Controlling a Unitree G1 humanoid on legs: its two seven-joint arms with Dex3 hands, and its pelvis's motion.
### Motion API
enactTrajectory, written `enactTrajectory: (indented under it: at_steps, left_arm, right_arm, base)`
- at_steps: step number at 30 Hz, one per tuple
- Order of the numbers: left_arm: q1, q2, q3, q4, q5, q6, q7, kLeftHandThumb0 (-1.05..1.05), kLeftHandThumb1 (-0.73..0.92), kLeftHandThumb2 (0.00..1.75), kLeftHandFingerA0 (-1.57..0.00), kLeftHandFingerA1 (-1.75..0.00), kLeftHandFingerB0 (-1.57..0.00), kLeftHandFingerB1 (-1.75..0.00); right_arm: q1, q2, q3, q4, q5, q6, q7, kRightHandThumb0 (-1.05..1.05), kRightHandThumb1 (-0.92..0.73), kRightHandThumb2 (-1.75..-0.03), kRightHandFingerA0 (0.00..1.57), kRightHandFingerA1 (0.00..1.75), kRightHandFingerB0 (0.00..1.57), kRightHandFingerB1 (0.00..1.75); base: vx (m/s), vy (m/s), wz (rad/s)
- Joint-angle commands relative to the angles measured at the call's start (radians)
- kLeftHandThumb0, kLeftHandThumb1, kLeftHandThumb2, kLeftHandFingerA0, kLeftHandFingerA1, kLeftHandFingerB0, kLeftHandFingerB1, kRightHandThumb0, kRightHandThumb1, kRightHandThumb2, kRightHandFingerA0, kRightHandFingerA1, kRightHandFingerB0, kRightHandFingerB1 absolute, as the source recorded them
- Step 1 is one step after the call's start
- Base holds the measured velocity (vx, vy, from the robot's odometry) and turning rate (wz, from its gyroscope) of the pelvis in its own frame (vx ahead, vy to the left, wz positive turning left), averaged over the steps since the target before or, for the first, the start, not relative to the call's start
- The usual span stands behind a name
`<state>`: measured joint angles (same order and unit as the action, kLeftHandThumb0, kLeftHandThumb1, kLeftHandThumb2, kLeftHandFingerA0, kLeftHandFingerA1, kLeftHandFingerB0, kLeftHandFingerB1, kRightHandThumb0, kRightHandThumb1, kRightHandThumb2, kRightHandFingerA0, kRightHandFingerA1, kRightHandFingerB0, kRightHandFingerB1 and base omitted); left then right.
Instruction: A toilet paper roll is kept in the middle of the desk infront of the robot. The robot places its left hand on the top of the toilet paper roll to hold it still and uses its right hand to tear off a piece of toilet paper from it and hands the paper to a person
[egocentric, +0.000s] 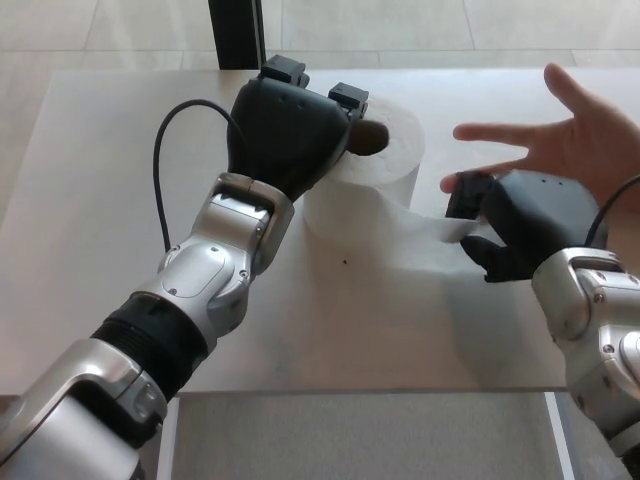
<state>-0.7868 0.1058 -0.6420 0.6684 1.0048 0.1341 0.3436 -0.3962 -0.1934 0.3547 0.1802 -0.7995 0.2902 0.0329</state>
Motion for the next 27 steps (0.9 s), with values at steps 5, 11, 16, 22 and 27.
enactTrajectory:
  at_steps: [5,11,16,22,27]
  left_arm:
    - [0.044,0.021,-0.030,0.058,0.019,0.014,0.021,-0.39,0.65,0.59,-0.48,-0.43,-0.59,-0.43]
    - [0.052,0.021,-0.037,0.047,0.015,0.017,-0.006,-0.38,0.70,0.61,-0.48,-0.41,-0.52,-0.41]
    - [0.056,0.020,-0.045,0.051,0.017,0.016,-0.008,-0.40,0.72,0.62,-0.47,-0.41,-0.52,-0.41]
    - [0.058,0.027,-0.050,0.048,0.020,0.019,-0.001,-0.39,0.72,0.61,-0.48,-0.43,-0.55,-0.42]
    - [0.061,0.031,-0.052,0.050,0.014,0.012,-0.002,-0.42,0.72,0.62,-0.46,-0.42,-0.52,-0.41]
  right_arm:
    - [0.068,0.327,-0.448,-0.021,0.399,-0.152,-0.392,-0.22,-0.52,-1.24,0.92,1.75,0.75,1.65]
    - [0.047,0.444,-0.564,-0.105,0.512,-0.170,-0.363,-0.24,-0.47,-1.15,1.29,1.44,0.98,1.25]
    - [0.025,0.503,-0.610,-0.144,0.546,-0.162,-0.352,-0.22,-0.44,-1.20,1.35,1.49,1.00,1.28]
    - [0.017,0.526,-0.634,-0.158,0.546,-0.170,-0.336,-0.11,-0.40,-1.35,1.06,1.75,0.87,1.52]
    - [0.023,0.539,-0.651,-0.160,0.602,-0.175,-0.298,-0.11,-0.42,-1.34,1.06,1.75,0.87,1.52]
  base:
    - [0.00,0.000,0.00]
    - [0.00,0.000,0.00]
    - [0.00,0.000,0.00]
    - [0.00,0.000,0.00]
    - [0.00,0.000,0.00]
